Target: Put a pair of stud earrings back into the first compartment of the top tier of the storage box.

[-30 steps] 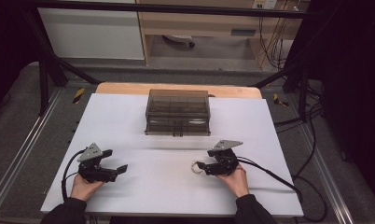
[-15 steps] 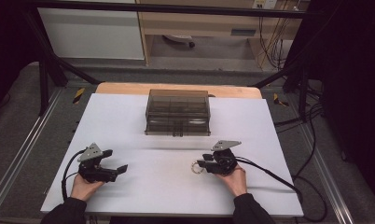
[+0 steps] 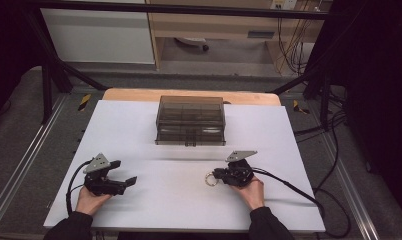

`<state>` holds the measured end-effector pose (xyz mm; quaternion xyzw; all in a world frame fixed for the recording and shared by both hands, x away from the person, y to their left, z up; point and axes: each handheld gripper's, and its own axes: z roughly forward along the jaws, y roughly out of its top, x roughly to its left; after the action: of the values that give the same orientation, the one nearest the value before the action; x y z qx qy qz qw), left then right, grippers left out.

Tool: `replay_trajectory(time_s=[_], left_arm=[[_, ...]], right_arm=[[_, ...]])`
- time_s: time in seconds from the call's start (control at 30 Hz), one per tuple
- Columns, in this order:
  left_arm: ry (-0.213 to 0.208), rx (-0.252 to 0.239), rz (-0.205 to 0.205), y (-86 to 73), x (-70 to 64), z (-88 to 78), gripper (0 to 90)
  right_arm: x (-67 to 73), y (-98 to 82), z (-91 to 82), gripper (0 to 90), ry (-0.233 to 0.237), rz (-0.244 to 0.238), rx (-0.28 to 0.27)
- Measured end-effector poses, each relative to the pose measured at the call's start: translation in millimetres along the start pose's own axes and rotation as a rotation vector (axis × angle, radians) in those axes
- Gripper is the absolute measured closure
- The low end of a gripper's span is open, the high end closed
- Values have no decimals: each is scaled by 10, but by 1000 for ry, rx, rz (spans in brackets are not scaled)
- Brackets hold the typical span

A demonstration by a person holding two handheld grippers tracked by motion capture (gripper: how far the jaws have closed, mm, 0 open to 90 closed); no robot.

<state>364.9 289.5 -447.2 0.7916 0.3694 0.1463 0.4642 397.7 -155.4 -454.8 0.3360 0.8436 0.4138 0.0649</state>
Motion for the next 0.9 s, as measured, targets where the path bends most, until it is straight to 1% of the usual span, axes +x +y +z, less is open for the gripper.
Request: replay_trajectory(time_s=[0.17, 0.23, 0.37, 0.43, 0.47, 0.57, 0.73, 0.77, 0.83, 0.9], left_arm=[[0, 0, 0, 0, 0, 1, 53], [0, 1, 0, 0, -1, 0, 54], [0, -1, -1, 0, 0, -1, 54], [0, -2, -2, 0, 1, -2, 54], [-1, -2, -2, 0, -1, -3, 54], [-1, -3, -1, 1, -1, -3, 54], [0, -3, -2, 1, -1, -4, 54], [0, -2, -2, 1, -2, -4, 54], [-1, -2, -2, 1, -2, -3, 54], [-1, -1, -1, 0, -2, -2, 54]], right_arm=[[-5, -1, 6, 819, -4, -3, 0], [-11, -3, 13, 845, -7, -5, 4], [-8, -8, 12, 853, -14, -15, 5], [-8, -7, 11, 854, -12, -14, 4], [-4, -3, 4, 857, -8, -6, 3], [0, 3, -11, 858, -5, -8, 0], [10, 33, -79, 861, -2, -8, -21], [15, 47, -117, 861, -1, -10, -31], [16, 56, -140, 861, 0, -11, -33], [31, 80, -207, 861, 1, -6, -56]])
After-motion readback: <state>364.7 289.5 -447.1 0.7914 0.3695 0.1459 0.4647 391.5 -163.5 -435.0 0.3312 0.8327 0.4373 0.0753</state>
